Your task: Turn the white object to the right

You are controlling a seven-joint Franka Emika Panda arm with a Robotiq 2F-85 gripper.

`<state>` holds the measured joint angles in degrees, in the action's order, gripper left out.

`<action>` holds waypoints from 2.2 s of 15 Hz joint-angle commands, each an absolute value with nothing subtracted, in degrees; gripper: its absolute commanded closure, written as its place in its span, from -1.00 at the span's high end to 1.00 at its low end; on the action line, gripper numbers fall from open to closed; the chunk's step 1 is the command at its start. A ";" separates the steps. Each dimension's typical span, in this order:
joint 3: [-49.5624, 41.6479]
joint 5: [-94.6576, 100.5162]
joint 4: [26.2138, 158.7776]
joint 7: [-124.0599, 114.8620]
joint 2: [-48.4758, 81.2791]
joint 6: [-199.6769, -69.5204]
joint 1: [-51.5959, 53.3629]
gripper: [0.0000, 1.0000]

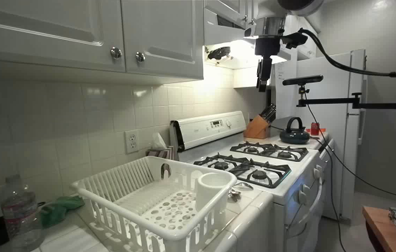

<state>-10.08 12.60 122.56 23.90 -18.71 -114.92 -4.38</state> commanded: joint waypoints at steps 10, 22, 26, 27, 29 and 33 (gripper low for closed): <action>-9.90 12.51 122.45 23.96 -18.67 -114.81 -4.57 1.00; -4.78 8.24 123.83 7.87 -13.98 -115.56 -2.87 1.00; -1.11 9.22 124.79 -4.51 -10.98 -116.24 -2.43 1.00; -0.50 8.64 125.08 -6.69 -10.27 -115.99 -2.17 1.00; 0.39 7.19 126.22 -10.93 -9.01 -116.78 -1.64 1.00; 0.57 -0.63 126.58 -13.67 -5.90 -119.69 -0.48 1.00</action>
<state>0.58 4.61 126.23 -11.84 -7.53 -116.75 -1.08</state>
